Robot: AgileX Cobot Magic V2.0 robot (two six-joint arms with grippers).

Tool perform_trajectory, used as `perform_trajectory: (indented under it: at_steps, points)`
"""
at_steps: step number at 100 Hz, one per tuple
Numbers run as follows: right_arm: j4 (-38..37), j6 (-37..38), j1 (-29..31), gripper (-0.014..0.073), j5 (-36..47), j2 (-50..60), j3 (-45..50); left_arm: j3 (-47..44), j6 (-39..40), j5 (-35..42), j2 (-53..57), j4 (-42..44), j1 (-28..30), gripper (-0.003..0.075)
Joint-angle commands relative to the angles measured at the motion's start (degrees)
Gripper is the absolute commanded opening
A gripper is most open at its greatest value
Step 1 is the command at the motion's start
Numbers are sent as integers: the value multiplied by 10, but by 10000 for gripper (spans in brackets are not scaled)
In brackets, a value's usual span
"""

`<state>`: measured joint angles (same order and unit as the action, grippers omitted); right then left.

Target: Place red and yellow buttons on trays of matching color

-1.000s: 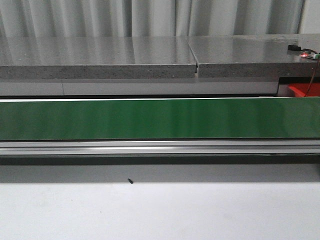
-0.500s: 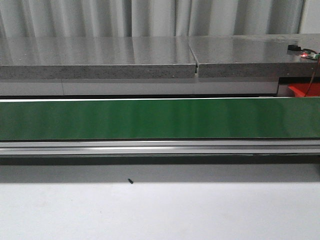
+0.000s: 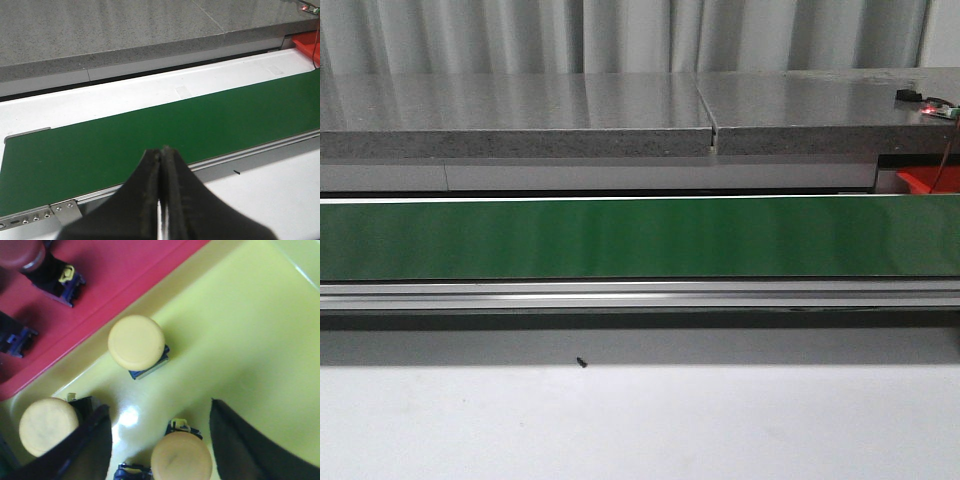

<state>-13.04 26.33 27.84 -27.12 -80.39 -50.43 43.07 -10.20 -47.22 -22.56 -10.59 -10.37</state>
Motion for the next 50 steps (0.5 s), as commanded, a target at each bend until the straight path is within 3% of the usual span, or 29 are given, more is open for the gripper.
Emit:
perform_trajectory:
  at_steps: [1,21,50]
  points:
    - [-11,-19,3,320,19,47,-12,13,5,39,-5,-11,-4,-19]
    - [33,-65,-7,-76,4,108,-12,13,5,39,-5,-11,-4,-19]
    - [43,-150,-125,-62,8,152,-13,13,5,39,-5,-11,-4,-19]
